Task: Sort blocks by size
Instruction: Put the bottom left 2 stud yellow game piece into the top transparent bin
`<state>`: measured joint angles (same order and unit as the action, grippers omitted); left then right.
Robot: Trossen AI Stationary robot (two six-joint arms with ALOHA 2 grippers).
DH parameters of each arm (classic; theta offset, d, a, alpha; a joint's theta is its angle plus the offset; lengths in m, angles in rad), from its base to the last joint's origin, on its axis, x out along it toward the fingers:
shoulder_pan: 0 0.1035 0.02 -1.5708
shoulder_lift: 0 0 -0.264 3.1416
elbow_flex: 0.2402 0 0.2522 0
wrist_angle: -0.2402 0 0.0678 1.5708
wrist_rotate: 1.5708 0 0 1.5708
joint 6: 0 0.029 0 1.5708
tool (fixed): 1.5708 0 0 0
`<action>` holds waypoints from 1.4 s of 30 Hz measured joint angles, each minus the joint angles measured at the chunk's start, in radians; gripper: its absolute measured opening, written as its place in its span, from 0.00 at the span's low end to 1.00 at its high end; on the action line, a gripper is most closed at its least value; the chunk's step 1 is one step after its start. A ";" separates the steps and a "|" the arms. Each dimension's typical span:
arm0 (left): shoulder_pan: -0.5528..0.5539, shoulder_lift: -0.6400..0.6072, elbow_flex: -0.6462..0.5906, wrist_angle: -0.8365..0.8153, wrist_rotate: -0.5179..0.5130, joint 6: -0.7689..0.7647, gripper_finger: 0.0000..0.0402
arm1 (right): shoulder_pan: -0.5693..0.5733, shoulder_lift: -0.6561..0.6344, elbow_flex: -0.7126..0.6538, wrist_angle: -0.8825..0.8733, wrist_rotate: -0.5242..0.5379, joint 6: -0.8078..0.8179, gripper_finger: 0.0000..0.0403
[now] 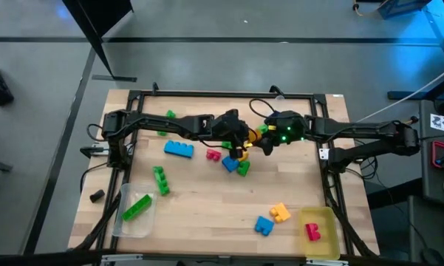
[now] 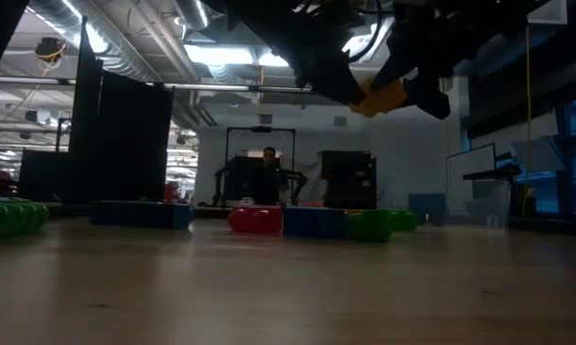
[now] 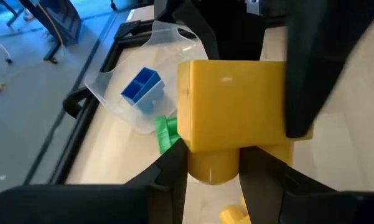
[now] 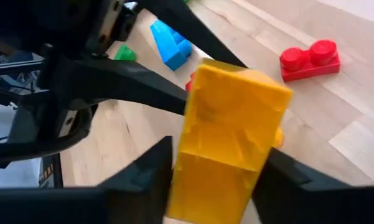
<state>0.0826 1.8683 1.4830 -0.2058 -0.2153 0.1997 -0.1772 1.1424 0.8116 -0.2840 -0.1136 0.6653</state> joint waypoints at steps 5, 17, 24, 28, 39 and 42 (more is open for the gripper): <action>-0.002 0.000 0.000 0.001 -0.006 0.031 0.31 | 0.001 0.000 0.000 -0.005 0.046 -0.007 0.32; -0.006 0.000 0.000 -0.076 0.021 -0.125 0.55 | -0.080 0.000 0.000 -0.117 0.164 -0.012 0.34; -0.011 -0.003 0.000 -0.210 0.012 -0.149 0.53 | -0.237 0.000 0.000 -0.244 0.243 -0.077 0.34; -0.015 -0.003 0.000 -0.267 0.013 -0.154 0.51 | -0.326 0.000 0.000 -0.288 0.290 -0.131 0.35; -0.014 -0.003 0.000 -0.281 0.010 -0.166 0.48 | -0.415 0.000 0.000 -0.314 0.350 -0.226 0.35; -0.014 -0.003 0.000 -0.282 0.010 -0.162 0.46 | -0.414 0.000 0.000 -0.326 0.350 -0.226 0.39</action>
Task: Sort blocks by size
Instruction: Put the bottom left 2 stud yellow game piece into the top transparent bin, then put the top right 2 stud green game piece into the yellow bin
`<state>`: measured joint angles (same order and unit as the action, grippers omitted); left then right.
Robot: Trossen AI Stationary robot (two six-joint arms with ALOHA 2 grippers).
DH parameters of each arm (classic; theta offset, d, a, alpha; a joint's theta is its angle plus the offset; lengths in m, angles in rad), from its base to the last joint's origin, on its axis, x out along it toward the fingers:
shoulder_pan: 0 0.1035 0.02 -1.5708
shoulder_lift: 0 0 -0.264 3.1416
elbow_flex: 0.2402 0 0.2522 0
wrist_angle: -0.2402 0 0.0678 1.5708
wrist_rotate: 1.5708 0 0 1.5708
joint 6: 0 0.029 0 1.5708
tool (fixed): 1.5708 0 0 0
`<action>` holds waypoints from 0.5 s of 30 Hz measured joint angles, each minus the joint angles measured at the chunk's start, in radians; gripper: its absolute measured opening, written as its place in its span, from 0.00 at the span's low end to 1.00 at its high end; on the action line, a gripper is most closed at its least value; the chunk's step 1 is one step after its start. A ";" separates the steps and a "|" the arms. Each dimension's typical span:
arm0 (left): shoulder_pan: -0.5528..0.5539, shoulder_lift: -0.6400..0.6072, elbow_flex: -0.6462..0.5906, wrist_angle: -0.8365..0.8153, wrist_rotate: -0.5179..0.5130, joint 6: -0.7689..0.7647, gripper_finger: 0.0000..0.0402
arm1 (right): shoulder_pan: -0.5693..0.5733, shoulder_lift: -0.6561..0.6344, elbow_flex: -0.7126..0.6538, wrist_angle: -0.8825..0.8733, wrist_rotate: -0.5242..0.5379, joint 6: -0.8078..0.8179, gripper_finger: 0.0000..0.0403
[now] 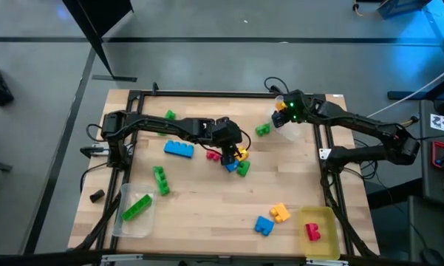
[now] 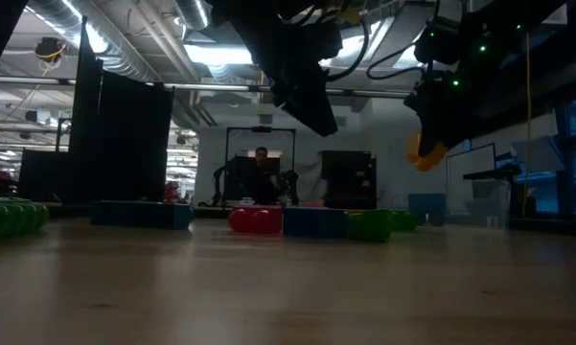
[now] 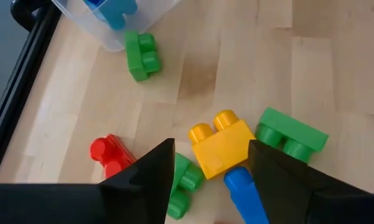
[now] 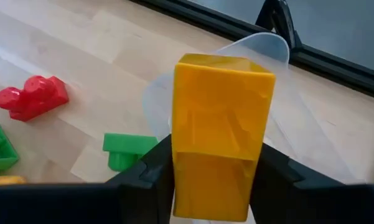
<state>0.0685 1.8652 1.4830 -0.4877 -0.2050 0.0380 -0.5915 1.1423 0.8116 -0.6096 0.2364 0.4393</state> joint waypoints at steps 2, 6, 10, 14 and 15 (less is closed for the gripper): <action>0.000 0.000 0.000 0.000 -0.001 0.003 0.45 | 0.000 0.000 0.000 -0.011 0.000 0.000 0.44; 0.000 0.000 0.000 0.000 -0.001 0.018 0.41 | 0.000 0.001 0.000 -0.032 0.000 0.000 0.56; 0.001 -0.008 0.000 -0.022 -0.001 0.036 0.36 | 0.002 0.001 0.000 -0.018 -0.016 0.000 0.65; 0.012 -0.056 0.000 -0.070 0.000 0.053 0.31 | 0.003 0.001 0.000 0.023 -0.080 -0.058 0.68; 0.017 -0.079 -0.001 -0.081 0.000 0.052 0.29 | 0.006 0.001 0.001 0.039 -0.108 -0.093 0.68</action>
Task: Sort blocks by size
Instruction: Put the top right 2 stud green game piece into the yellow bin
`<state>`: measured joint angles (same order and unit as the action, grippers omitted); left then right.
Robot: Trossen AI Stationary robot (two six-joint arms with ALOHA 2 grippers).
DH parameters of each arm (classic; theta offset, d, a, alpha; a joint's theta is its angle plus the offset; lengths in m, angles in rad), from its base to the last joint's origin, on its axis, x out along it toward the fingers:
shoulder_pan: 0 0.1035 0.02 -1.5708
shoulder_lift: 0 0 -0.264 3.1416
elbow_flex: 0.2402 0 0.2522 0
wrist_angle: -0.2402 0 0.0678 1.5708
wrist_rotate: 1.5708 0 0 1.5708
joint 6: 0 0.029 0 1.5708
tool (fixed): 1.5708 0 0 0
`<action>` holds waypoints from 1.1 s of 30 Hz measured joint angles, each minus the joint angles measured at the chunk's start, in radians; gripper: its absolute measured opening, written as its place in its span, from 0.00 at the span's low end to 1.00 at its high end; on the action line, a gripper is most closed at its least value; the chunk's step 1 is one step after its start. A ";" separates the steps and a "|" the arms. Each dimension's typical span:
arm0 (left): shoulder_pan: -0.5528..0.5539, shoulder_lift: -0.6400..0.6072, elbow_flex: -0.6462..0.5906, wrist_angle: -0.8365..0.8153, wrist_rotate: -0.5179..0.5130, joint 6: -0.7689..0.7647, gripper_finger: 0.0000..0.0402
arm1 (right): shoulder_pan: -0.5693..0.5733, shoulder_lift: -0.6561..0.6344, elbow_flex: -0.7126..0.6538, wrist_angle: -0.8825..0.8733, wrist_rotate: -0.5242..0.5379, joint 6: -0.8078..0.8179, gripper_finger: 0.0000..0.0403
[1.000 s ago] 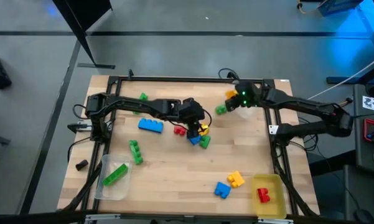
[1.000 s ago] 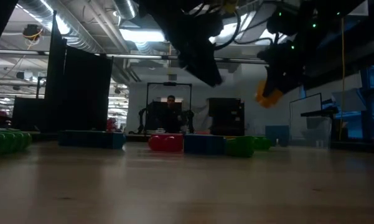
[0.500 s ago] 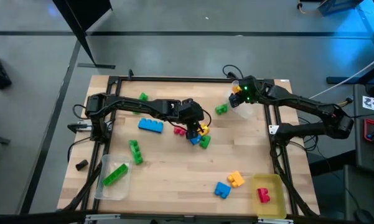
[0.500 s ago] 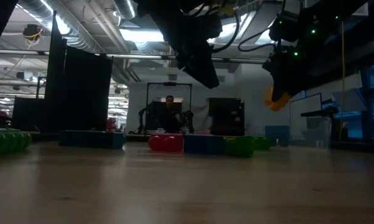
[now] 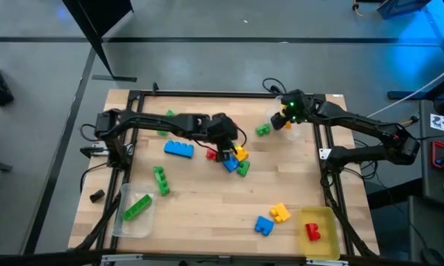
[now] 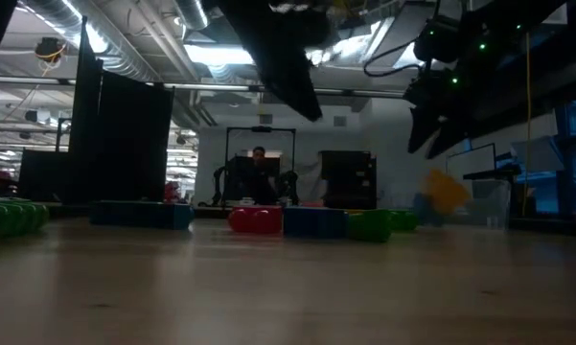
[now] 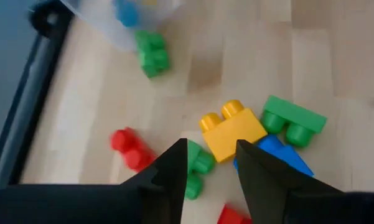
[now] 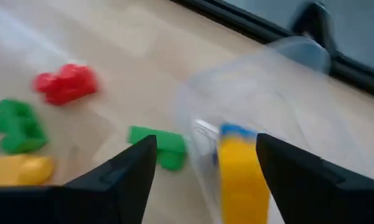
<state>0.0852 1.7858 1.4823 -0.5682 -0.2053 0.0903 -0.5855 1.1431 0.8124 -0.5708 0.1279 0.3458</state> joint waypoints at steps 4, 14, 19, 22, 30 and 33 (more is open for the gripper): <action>0.026 -0.082 -0.003 -0.037 0.000 0.000 0.26 | 0.041 0.000 0.000 0.061 -0.058 -0.146 0.69; 0.078 -0.195 -0.004 -0.111 0.000 -0.007 0.22 | 0.196 0.046 0.001 0.159 -0.033 -0.514 0.69; 0.094 -0.212 -0.004 -0.105 0.000 -0.008 0.22 | 0.205 0.164 0.001 0.157 -0.026 -0.567 0.69; 0.100 -0.215 -0.004 -0.102 0.000 -0.011 0.22 | 0.199 0.237 0.003 0.157 -0.015 -0.616 0.69; 0.097 -0.215 -0.004 -0.103 0.013 -0.012 0.22 | 0.162 0.413 0.086 0.153 0.011 -0.682 0.69; 0.097 -0.215 -0.004 -0.106 0.021 -0.012 0.22 | 0.142 0.466 0.120 0.152 -0.009 -0.695 0.69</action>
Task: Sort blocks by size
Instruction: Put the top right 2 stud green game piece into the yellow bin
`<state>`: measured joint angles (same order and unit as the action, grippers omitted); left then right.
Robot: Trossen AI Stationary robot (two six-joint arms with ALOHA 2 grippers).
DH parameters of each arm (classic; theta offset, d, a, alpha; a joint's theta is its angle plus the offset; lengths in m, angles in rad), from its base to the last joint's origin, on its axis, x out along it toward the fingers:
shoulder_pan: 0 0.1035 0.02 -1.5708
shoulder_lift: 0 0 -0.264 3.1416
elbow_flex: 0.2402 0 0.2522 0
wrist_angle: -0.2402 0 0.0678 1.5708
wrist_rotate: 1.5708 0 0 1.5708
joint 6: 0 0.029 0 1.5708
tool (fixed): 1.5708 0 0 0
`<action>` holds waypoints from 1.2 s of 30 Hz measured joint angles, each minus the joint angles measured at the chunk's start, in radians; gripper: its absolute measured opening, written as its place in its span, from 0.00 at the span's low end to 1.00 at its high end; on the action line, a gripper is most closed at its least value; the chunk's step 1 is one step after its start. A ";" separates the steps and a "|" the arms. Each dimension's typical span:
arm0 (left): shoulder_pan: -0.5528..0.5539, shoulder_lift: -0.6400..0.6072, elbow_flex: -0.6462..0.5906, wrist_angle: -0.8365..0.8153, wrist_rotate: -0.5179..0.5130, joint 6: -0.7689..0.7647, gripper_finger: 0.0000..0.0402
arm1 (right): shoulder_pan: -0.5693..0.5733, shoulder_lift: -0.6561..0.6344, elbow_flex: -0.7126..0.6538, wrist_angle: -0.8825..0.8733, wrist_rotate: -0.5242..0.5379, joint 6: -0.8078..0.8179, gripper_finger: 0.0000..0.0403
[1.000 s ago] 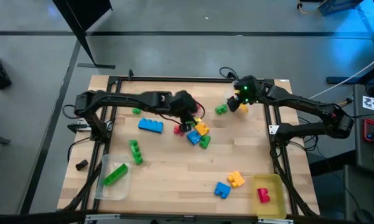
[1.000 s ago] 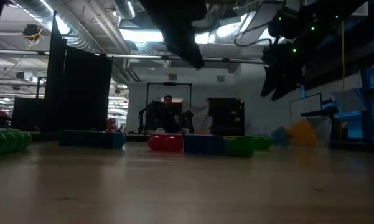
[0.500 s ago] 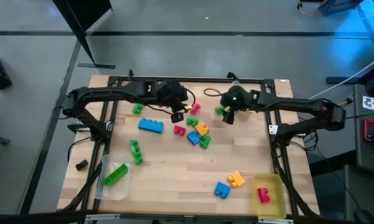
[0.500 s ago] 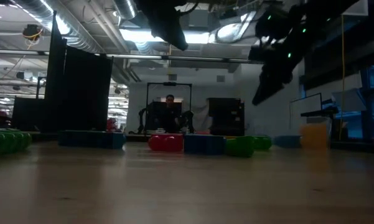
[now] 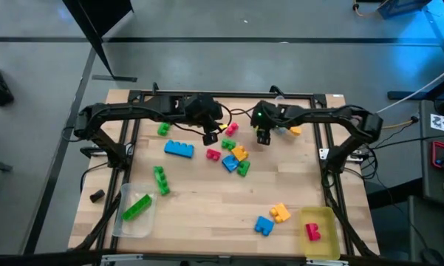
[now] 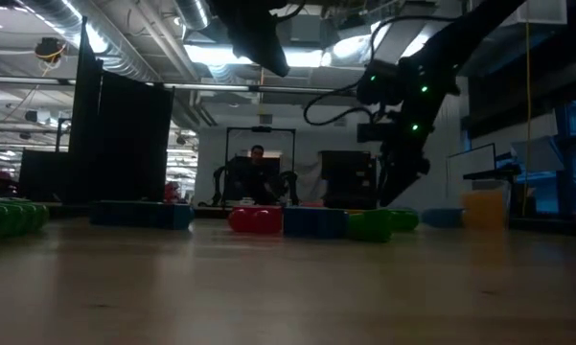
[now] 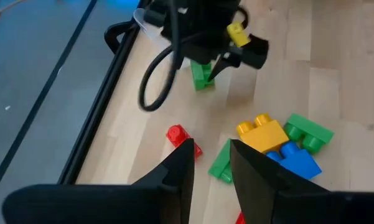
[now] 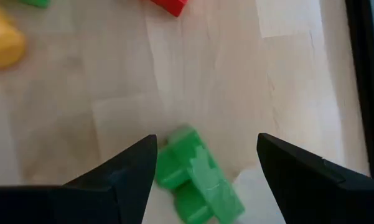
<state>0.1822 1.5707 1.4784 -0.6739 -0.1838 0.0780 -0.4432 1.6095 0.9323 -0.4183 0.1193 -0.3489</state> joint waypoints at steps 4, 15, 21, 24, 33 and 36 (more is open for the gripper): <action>0.000 0.000 0.000 -0.014 0.005 0.002 0.22 | -0.011 0.061 0.031 -0.060 -0.011 -0.005 0.69; 0.000 0.000 0.000 -0.050 0.006 0.007 0.22 | -0.009 0.113 0.044 -0.136 0.000 -0.010 0.42; 0.000 0.000 0.000 -0.050 0.006 0.006 0.22 | -0.009 0.112 0.078 -0.226 0.000 0.035 0.18; 0.000 0.000 0.000 -0.050 0.006 0.002 0.22 | -0.008 0.112 0.103 -0.275 -0.003 0.038 0.08; 0.000 0.000 0.000 -0.050 0.006 0.000 0.22 | -0.008 0.112 0.180 -0.318 0.003 0.038 0.02; 0.000 0.000 0.000 -0.050 0.006 0.000 0.22 | -0.009 0.111 0.201 -0.333 0.012 0.071 0.03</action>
<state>0.1822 1.5707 1.4784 -0.7242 -0.1776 0.0783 -0.4518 1.7203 1.1338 -0.7511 0.1310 -0.2779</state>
